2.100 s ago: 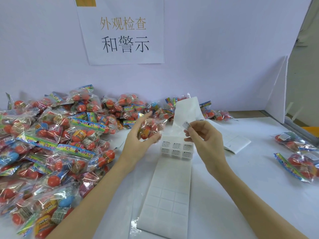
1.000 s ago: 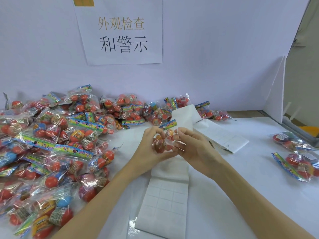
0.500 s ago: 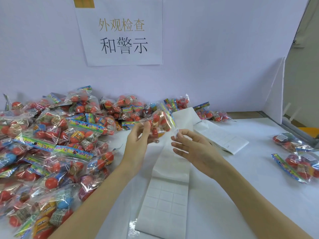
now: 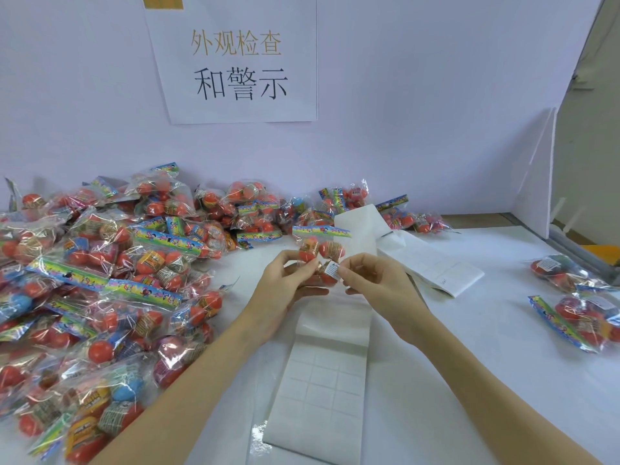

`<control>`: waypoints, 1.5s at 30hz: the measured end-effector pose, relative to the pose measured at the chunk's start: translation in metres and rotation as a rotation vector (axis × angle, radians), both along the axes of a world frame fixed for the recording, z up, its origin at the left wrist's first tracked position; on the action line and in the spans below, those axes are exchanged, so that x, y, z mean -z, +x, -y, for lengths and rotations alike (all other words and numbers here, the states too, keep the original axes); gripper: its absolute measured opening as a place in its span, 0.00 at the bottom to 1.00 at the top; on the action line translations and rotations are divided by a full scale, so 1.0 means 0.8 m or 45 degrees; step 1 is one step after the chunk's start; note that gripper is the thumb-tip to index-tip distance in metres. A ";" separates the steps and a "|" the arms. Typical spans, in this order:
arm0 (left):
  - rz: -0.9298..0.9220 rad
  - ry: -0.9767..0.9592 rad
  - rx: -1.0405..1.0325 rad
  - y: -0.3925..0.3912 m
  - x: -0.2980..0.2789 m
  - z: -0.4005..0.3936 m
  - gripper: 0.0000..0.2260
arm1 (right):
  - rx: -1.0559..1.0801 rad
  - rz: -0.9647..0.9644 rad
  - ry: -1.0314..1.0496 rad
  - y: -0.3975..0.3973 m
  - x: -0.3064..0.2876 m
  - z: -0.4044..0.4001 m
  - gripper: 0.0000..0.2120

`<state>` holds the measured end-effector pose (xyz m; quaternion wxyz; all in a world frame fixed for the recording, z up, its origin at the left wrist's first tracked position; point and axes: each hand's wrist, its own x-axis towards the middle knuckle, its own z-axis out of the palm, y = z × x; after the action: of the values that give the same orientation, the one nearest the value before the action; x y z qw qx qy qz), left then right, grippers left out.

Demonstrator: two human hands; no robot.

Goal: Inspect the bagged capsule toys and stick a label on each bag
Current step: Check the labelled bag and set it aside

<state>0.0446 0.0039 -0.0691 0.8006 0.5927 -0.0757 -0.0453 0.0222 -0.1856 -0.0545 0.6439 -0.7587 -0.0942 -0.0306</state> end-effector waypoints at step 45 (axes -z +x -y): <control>-0.045 0.063 0.000 0.000 0.009 0.006 0.11 | -0.047 0.317 -0.106 0.010 0.019 0.003 0.28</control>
<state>0.0450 -0.0009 -0.0759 0.7868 0.6115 -0.0606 -0.0577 0.0299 -0.1882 -0.0693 0.5956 -0.7732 -0.1887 -0.1087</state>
